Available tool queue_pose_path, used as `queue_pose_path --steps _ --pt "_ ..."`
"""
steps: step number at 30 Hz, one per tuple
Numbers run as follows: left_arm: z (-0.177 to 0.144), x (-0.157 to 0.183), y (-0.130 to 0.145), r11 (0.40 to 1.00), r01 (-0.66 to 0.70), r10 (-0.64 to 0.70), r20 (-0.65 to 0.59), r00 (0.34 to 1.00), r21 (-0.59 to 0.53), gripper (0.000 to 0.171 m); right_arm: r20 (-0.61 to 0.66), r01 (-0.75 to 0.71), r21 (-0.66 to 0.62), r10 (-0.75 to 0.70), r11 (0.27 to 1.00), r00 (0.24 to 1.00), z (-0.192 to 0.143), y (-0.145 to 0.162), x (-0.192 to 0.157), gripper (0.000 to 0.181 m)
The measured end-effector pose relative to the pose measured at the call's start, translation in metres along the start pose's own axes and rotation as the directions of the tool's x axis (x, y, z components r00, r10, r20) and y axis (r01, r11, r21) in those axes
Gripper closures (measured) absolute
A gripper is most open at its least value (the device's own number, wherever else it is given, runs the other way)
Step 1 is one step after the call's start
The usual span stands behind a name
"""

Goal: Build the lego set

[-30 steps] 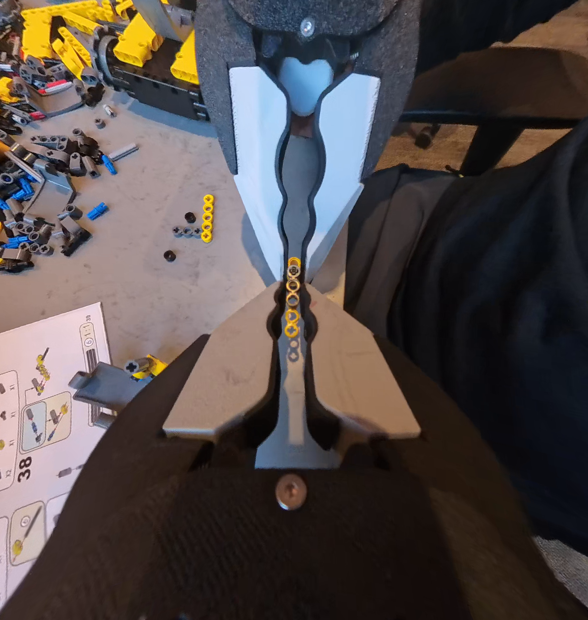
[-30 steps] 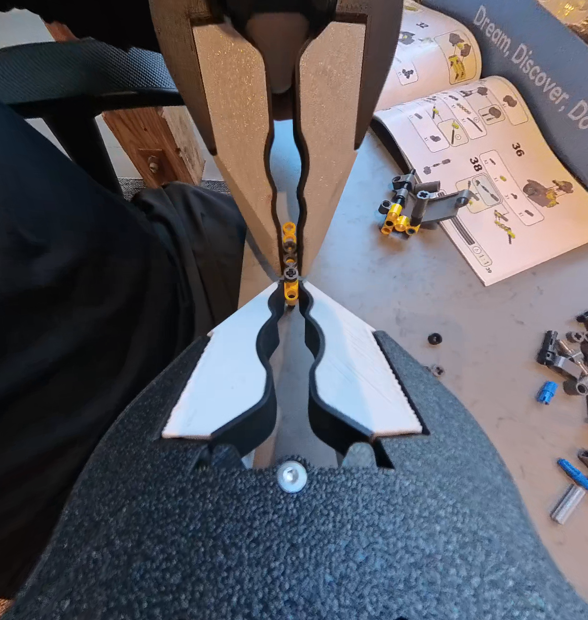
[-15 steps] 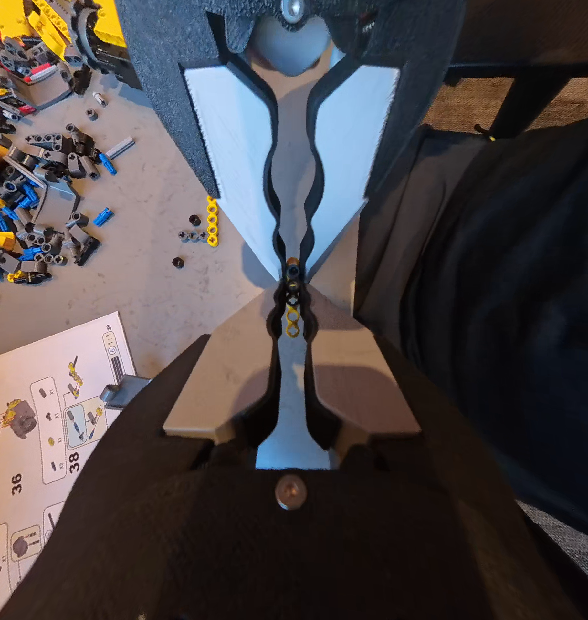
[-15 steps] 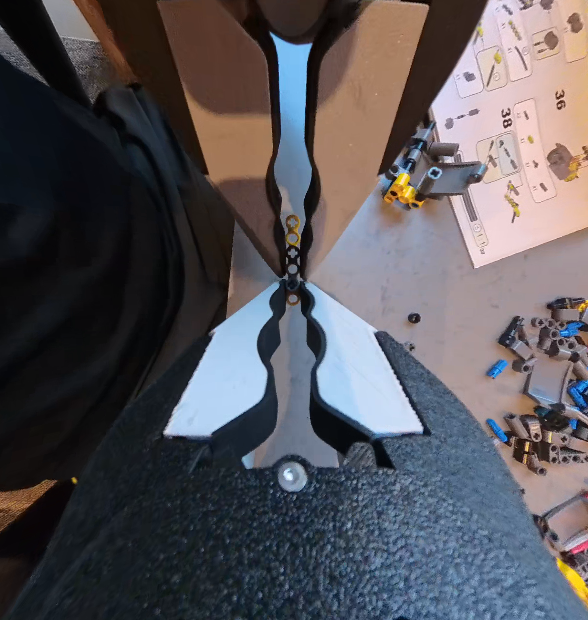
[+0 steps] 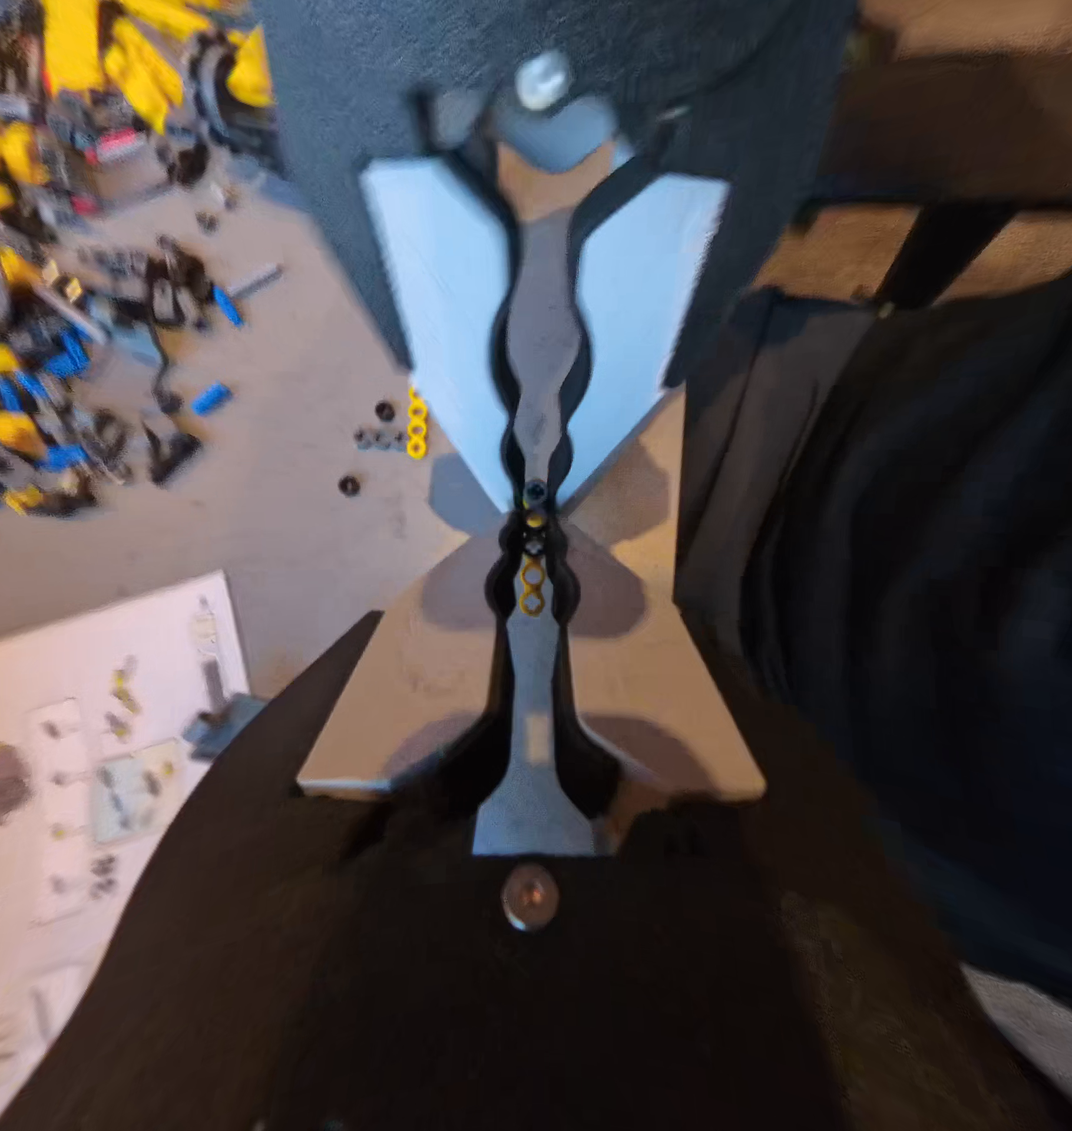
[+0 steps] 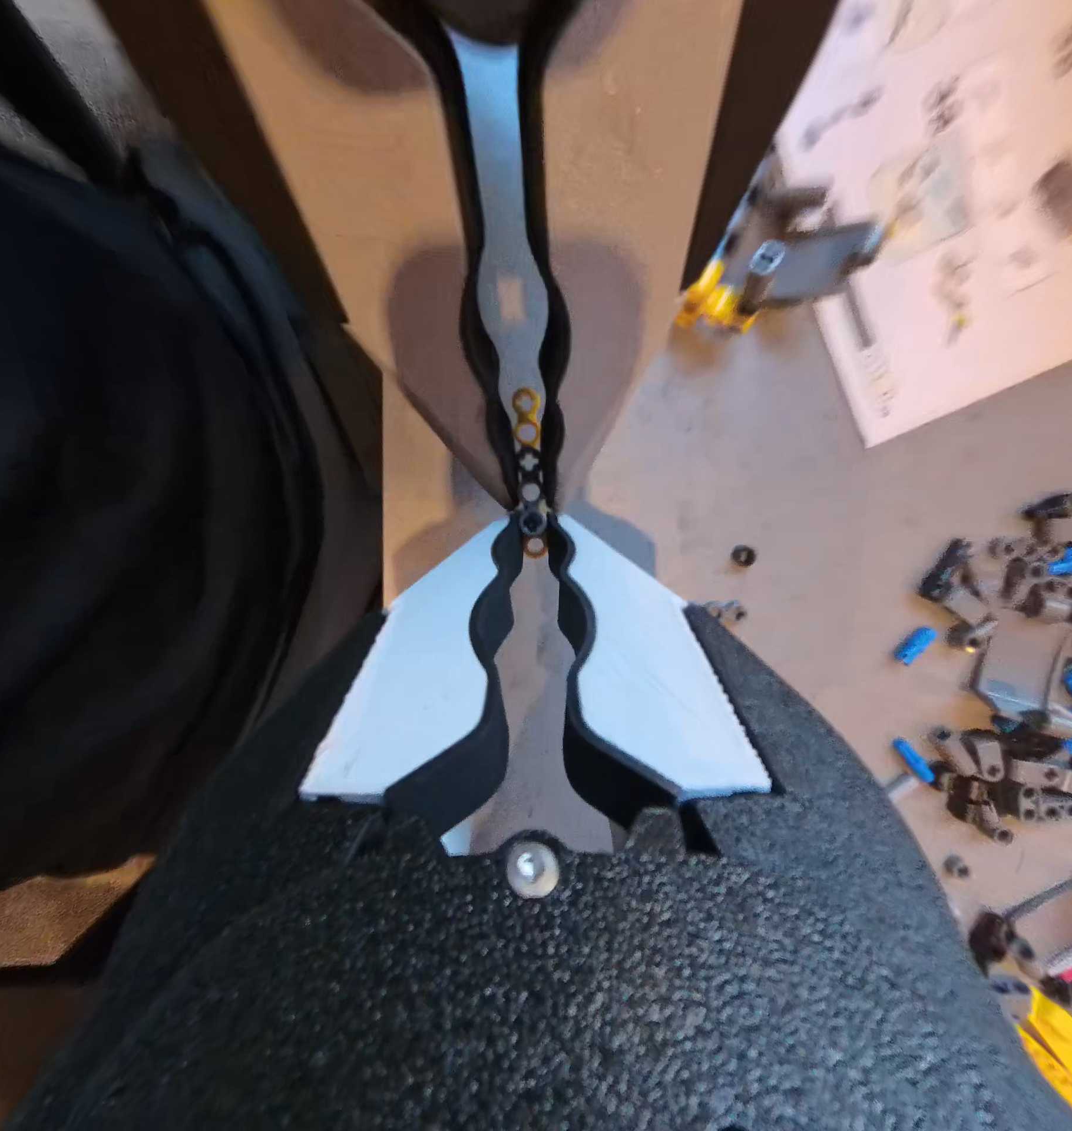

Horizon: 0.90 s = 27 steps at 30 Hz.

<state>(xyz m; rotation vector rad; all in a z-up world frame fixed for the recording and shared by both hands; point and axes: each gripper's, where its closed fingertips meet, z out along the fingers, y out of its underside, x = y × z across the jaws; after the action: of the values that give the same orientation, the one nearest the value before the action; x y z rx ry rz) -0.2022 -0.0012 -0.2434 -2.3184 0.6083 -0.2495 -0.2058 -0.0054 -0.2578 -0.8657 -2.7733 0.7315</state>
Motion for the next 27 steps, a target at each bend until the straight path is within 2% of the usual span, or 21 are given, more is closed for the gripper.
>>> queue_pose_path --steps 1,3,5,14,18,22,25,27 --pt "-0.004 0.000 0.001 0.999 0.046 -0.046 -0.024 0.999 0.004 0.165 -0.009 0.000 0.020 0.000 1.000 1.000 -0.002 -0.002 0.001 0.174" --pt "-0.012 -0.002 -0.004 1.000 -0.013 0.013 0.024 1.000 0.009 0.165 -0.042 0.038 0.042 -0.037 0.998 0.998 -0.007 -0.009 0.002 0.174" --pt "-0.010 -0.003 0.002 0.999 -0.038 0.039 0.029 0.999 -0.031 0.165 -0.016 0.028 0.060 -0.027 0.998 1.000 -0.001 -0.009 0.002 0.174" --pt "-0.007 -0.002 0.009 0.999 0.032 -0.032 -0.022 0.999 -0.003 0.165 -0.007 0.019 0.112 -0.018 0.994 1.000 0.004 -0.008 0.003 0.174" --pt "-0.009 -0.003 0.010 0.999 0.034 -0.034 -0.023 0.999 -0.027 0.165 -0.037 0.061 0.145 -0.056 0.988 0.998 -0.009 -0.009 0.005 0.170" --pt "-0.008 -0.005 0.010 0.997 0.078 -0.080 -0.070 0.994 -0.029 0.165 -0.024 0.010 0.161 -0.006 0.987 1.000 -0.019 -0.002 0.013 0.163" --pt "-0.006 -0.005 0.009 0.997 0.065 -0.067 -0.062 0.996 -0.035 0.165 0.043 -0.032 0.232 0.022 0.972 0.999 -0.021 -0.014 0.006 0.163" --pt "-0.005 -0.004 0.007 0.998 0.046 -0.048 -0.054 0.997 -0.042 0.165 0.042 -0.023 0.225 0.014 0.974 0.999 -0.018 -0.016 0.004 0.165"
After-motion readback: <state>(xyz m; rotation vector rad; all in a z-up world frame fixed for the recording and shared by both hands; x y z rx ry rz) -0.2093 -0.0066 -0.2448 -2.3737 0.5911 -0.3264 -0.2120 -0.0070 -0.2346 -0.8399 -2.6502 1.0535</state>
